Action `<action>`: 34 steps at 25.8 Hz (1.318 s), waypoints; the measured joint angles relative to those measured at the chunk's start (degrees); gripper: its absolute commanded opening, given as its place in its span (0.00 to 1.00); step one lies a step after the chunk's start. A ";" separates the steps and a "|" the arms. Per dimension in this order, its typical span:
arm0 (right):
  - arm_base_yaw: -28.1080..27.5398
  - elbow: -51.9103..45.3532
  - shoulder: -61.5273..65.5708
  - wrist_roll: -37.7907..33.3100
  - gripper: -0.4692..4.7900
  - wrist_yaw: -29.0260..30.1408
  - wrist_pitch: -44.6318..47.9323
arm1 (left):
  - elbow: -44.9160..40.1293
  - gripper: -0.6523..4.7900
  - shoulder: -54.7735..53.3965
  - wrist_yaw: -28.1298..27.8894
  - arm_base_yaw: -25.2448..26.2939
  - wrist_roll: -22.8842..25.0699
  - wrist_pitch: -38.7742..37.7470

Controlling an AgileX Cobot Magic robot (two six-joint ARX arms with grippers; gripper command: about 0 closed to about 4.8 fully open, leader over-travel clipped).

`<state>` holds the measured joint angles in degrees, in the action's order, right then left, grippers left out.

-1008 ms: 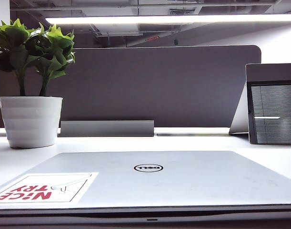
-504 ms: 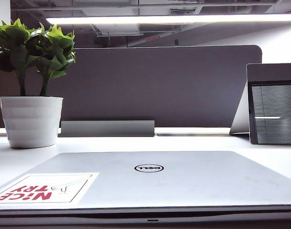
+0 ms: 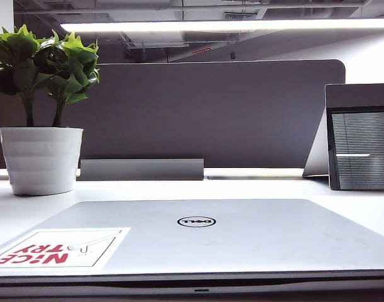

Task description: Close the laptop lid.

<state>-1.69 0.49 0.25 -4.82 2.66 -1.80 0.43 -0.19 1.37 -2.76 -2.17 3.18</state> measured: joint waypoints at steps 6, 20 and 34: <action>-0.02 0.00 -0.11 0.09 0.08 -0.50 -0.59 | 0.00 0.11 -0.02 -0.02 0.00 0.00 0.00; 0.00 0.00 -0.11 0.11 0.08 -1.11 -0.66 | 0.00 0.11 -0.02 -0.02 0.00 0.00 0.00; 0.00 0.00 -0.11 0.11 0.08 -1.14 -0.63 | 0.00 0.11 0.00 -0.02 0.00 0.00 0.00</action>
<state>-1.69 0.49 0.14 -4.71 1.52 -2.44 0.43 -0.19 1.34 -2.76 -2.17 3.18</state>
